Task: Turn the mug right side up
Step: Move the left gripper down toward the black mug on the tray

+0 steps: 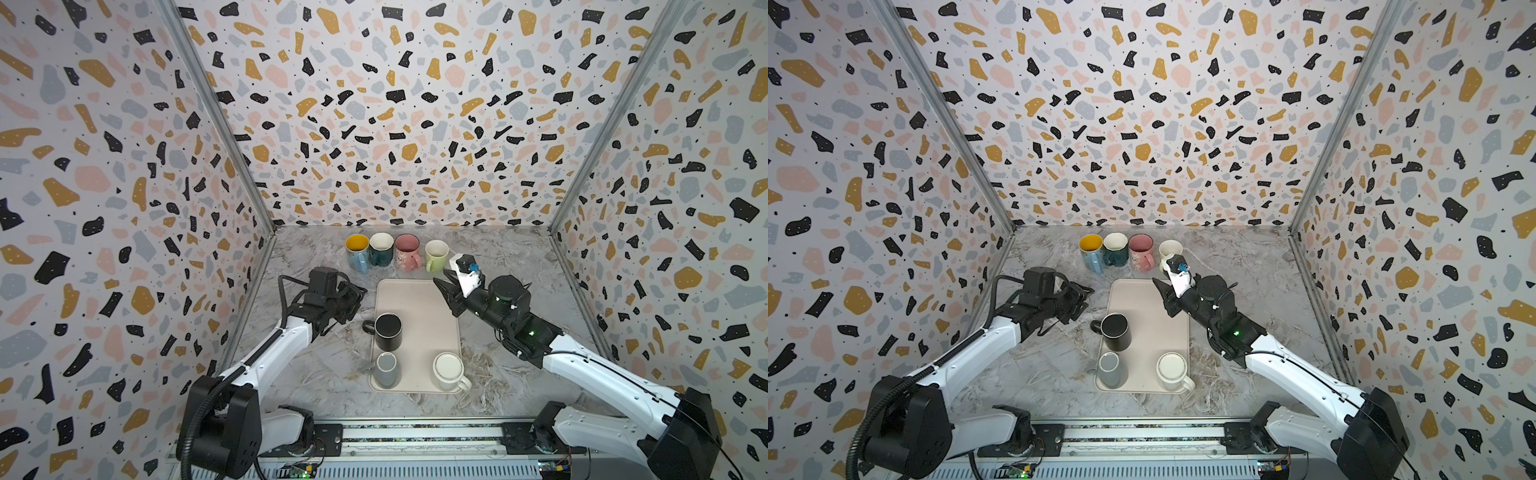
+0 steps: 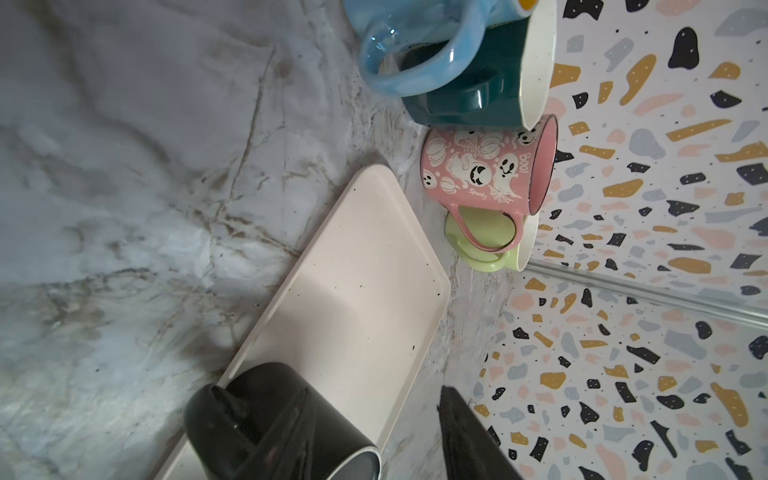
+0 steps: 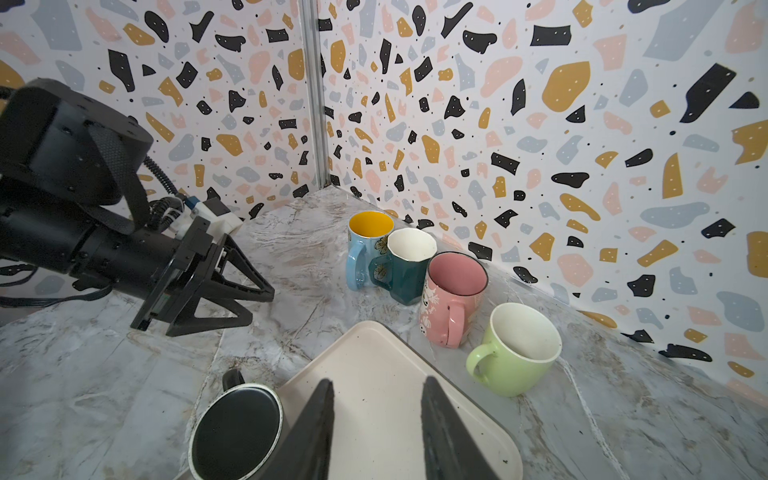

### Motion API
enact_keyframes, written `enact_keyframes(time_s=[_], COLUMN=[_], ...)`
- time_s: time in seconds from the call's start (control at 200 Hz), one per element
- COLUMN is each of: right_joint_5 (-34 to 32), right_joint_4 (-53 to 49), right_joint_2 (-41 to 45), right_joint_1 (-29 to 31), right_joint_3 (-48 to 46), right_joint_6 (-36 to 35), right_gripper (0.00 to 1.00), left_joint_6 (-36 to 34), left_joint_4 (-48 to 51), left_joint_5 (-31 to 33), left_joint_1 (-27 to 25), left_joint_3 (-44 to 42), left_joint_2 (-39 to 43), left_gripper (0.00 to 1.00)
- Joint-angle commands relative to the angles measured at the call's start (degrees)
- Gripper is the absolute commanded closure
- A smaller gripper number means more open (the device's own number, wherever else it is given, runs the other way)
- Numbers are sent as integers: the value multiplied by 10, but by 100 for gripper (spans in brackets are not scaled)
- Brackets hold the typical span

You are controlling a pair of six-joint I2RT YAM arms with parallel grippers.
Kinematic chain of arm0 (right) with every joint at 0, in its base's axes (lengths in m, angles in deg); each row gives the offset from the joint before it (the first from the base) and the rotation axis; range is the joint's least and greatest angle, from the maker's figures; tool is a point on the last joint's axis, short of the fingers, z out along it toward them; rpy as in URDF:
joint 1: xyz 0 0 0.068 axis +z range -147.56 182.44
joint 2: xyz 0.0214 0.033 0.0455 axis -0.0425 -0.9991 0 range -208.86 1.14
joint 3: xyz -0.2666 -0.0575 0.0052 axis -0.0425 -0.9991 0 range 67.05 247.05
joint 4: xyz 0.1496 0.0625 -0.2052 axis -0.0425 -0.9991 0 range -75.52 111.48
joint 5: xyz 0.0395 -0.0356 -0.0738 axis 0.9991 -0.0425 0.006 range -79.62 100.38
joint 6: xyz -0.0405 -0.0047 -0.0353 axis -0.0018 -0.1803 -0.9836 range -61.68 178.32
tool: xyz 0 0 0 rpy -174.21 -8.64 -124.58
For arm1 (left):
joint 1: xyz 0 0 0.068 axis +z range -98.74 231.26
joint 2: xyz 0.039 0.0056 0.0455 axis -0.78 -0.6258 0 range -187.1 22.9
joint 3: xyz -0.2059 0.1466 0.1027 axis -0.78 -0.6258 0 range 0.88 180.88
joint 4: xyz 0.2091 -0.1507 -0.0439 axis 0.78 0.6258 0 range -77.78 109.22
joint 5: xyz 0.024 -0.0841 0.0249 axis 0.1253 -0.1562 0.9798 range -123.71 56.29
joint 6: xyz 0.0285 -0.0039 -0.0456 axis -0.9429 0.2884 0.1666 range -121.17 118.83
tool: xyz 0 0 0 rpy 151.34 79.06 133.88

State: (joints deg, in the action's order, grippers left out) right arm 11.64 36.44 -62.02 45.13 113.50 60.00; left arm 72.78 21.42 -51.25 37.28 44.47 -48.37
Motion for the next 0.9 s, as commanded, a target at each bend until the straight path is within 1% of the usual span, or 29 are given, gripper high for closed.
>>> enact_keyframes(time_s=[0.0, 0.11, 0.22, 0.315, 0.476, 0.746, 0.891], right_joint_5=[-10, -9, -8, -9, -13, -10, -9], right_joint_4=[9, 12, 12, 13, 16, 17, 18], right_joint_2=[12, 4, -4, -9, -15, -30, -35], right_joint_1=[-2, -2, -2, -2, -2, -2, -2], right_joint_3=[13, 14, 18, 21, 22, 29, 32], right_joint_6=[5, 4, 3, 1, -1, -1, -1], right_gripper=[62, 62, 61, 61, 60, 59, 59], left_joint_6=[82, 145, 206, 229, 226, 224, 220], left_joint_4=[-9, -3, -26, -19, 26, 10, 3], left_joint_5=[17, 39, 23, 14, 10, -63, -79], left_joint_1=[2, 2, 2, 2, 2, -3, -7], left_joint_3=[-10, -41, -82, -95, -79, -73, -64], left_joint_2=[29, 45, 52, 52, 39, -24, -39], left_gripper=[49, 48, 47, 47, 46, 45, 45])
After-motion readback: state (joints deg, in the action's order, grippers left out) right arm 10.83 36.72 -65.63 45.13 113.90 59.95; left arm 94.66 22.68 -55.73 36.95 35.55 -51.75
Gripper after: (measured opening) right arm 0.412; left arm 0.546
